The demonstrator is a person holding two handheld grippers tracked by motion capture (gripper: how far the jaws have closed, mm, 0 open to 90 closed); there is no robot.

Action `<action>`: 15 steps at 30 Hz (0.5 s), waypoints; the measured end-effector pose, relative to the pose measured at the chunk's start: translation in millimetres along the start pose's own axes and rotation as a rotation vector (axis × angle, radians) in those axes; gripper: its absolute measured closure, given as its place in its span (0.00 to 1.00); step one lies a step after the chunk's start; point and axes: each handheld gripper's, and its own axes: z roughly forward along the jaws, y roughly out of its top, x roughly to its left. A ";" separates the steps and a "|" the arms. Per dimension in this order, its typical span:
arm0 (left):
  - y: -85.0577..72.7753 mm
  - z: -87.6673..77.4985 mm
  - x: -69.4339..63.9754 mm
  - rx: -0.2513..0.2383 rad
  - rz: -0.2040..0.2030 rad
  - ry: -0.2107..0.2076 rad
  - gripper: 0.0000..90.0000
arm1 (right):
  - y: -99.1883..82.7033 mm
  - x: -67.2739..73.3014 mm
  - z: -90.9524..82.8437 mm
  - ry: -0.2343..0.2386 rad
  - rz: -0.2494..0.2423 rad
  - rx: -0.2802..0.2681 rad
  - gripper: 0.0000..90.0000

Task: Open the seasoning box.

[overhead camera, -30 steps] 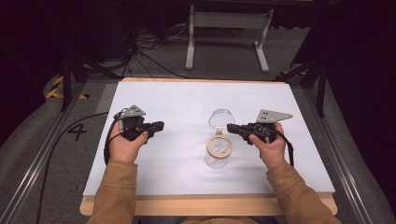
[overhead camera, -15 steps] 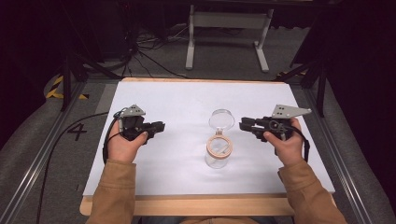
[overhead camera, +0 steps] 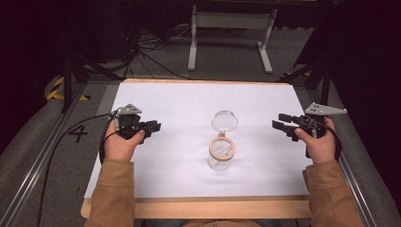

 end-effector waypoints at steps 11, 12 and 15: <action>-5.0 16.5 13.5 0.097 -0.017 0.031 0.80 | -33.2 -30.6 9.2 -0.131 0.040 0.218 0.51; -5.7 17.9 13.5 0.100 -0.026 0.032 0.80 | -36.1 -32.2 11.3 -0.132 0.044 0.243 0.51; -8.0 21.0 17.1 0.112 -0.032 0.035 0.79 | -43.9 -35.8 17.7 -0.134 0.053 0.294 0.50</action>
